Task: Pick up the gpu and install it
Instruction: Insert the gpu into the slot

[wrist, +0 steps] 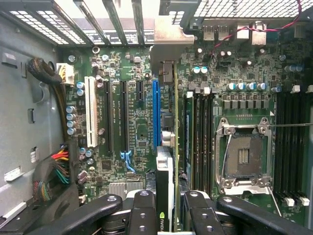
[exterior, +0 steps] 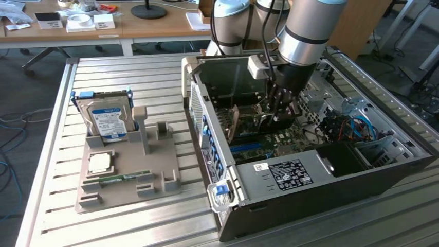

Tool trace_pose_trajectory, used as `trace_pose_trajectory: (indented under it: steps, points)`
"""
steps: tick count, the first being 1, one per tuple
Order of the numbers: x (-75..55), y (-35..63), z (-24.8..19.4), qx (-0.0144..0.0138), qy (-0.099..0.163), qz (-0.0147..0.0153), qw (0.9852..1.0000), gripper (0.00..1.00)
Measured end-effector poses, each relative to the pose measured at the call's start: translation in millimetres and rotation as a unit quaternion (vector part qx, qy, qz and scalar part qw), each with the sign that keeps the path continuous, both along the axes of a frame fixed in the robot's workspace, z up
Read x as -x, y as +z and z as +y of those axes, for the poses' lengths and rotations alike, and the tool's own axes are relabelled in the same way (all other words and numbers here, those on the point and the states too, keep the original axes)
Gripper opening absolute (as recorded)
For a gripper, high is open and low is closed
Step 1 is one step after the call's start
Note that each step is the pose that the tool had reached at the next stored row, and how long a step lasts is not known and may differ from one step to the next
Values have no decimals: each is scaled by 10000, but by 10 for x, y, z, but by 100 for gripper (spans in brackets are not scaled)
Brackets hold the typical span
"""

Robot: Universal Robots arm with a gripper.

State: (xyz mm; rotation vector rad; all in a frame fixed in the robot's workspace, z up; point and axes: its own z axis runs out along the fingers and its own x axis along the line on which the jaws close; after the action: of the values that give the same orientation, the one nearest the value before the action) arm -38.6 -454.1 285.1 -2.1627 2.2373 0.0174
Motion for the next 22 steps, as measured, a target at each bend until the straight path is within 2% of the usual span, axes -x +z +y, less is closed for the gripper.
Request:
trace_pose_trajectory:
  steps: [8,18,22]
  points:
    - [25,-50,-31,-2,5,0,10000,27]
    - [86,-87,-42,-4,27,-1,10000,27]
    - [95,-89,-69,-4,27,0,10000,27]
